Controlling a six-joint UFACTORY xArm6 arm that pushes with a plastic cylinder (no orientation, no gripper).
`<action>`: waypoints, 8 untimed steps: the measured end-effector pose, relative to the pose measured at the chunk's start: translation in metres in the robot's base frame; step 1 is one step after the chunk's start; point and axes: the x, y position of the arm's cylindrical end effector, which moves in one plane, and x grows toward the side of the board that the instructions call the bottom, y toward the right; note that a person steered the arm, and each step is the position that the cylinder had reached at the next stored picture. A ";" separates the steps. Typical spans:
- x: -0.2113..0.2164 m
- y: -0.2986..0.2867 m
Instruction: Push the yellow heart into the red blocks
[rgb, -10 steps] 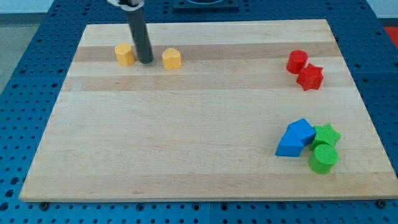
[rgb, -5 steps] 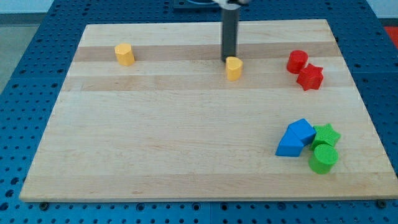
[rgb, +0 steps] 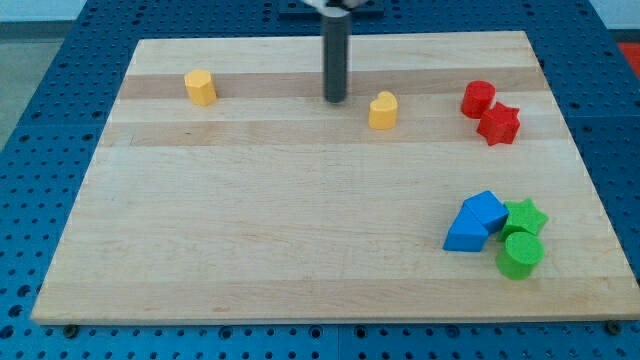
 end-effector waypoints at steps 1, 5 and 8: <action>0.042 0.001; 0.042 0.149; 0.042 0.142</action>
